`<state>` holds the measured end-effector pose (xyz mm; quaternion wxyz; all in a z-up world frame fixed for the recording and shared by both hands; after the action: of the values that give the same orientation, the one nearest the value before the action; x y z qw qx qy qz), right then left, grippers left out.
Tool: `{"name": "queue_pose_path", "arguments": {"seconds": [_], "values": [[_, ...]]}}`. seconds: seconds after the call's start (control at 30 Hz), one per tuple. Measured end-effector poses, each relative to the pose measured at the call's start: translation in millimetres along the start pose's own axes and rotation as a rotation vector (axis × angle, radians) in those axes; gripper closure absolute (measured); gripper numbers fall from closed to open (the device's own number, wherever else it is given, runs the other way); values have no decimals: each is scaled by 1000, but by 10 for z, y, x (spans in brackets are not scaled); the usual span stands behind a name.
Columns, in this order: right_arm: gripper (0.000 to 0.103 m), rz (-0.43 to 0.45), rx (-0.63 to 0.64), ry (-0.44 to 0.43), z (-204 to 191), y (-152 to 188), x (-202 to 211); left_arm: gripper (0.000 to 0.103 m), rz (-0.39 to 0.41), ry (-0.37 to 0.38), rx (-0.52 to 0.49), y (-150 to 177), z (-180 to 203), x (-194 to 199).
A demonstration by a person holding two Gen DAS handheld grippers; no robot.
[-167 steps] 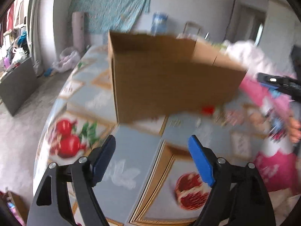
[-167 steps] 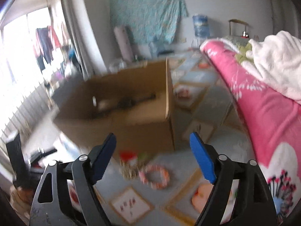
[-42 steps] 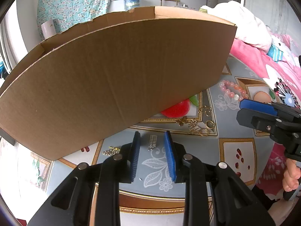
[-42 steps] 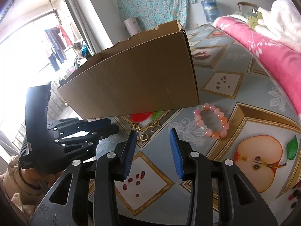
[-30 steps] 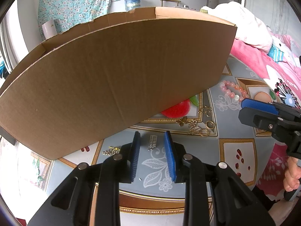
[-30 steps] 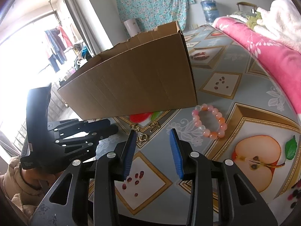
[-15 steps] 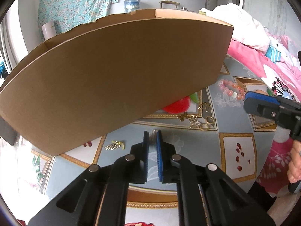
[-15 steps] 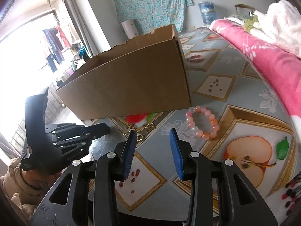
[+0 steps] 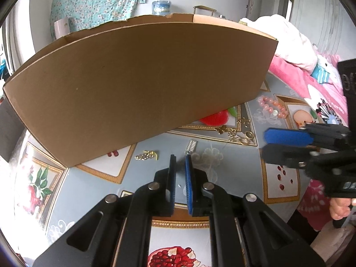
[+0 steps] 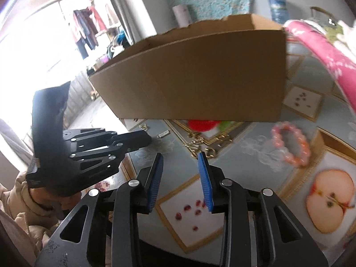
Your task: Organize jewelry
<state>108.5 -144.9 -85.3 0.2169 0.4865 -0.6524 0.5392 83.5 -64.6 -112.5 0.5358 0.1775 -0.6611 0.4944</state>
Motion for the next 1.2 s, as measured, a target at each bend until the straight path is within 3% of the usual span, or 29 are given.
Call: {"name": "queue_pose_path", "arguments": {"seconds": [0.37, 0.47, 0.57, 0.67, 0.93, 1.13, 1.2], "values": [[82, -93, 46, -28, -186, -143, -277, 95, 22, 42, 13, 10, -24, 9], [87, -110, 33, 17, -95, -138, -341, 95, 24, 49, 13, 12, -21, 11], [87, -95, -10, 110, 130, -199, -290, 95, 27, 55, 17, 13, -20, 11], [83, -95, -50, 125, 241, -237, -251, 95, 31, 64, 24, 14, -23, 12], [75, -90, 19, 153, -104, -266, -366, 95, 36, 73, 34, 17, -36, 9], [75, -87, 55, 251, -172, -320, -532, 95, 37, 79, 38, 19, -43, 11], [80, -84, 65, 289, -195, -328, -561, 95, 37, 82, 40, 16, -45, 12]]}}
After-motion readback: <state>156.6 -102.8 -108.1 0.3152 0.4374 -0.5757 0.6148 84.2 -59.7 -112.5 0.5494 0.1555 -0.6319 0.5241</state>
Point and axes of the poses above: each gripper's, at about its wrist camera, not at the fingertips, and x roughly against the way its jaws point, z to its right, y to its underside, the point moved 9 cm from there along -x, roughly the way its jaws point, and after that the axes turned 13 degrees about -z, right-handed, at the moved point
